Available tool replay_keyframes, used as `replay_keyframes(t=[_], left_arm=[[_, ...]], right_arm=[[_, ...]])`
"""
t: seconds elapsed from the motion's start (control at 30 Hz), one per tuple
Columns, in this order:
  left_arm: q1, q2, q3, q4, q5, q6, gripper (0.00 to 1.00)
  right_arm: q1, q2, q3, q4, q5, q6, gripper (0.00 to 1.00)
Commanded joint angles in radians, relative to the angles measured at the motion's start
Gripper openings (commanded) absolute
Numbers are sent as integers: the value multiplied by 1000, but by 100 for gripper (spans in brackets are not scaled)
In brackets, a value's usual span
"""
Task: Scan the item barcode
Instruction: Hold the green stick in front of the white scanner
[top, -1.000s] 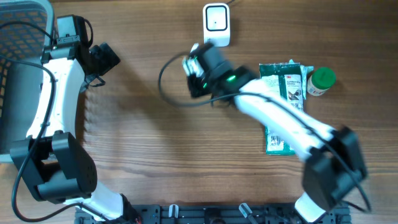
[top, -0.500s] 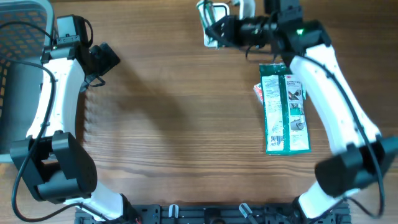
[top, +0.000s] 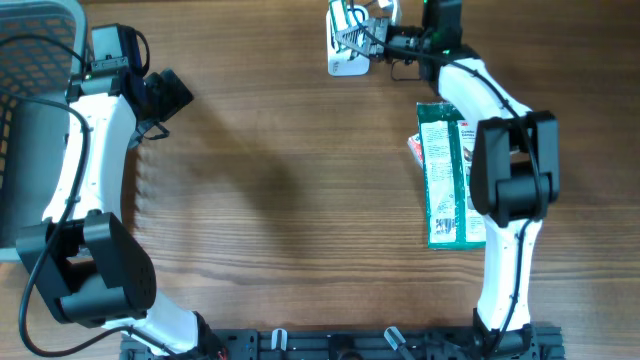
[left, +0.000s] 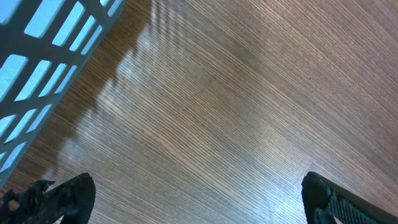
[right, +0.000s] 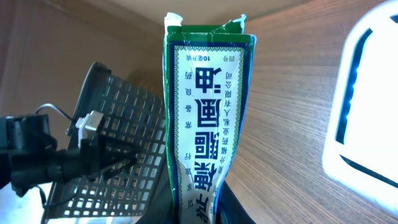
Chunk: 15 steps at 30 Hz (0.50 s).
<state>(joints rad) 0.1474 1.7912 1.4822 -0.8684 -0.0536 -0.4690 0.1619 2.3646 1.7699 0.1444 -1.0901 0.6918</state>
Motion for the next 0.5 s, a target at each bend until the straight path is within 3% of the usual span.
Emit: replay_keyframes(t=[0.0,0.47], left_arm=[[14,0,5,0,1,-7,100],[14,0,5,0,1,-7,100]], right_arm=[[0,66,11,31,-6,75,5],[0,90,10,68,133,125,4]])
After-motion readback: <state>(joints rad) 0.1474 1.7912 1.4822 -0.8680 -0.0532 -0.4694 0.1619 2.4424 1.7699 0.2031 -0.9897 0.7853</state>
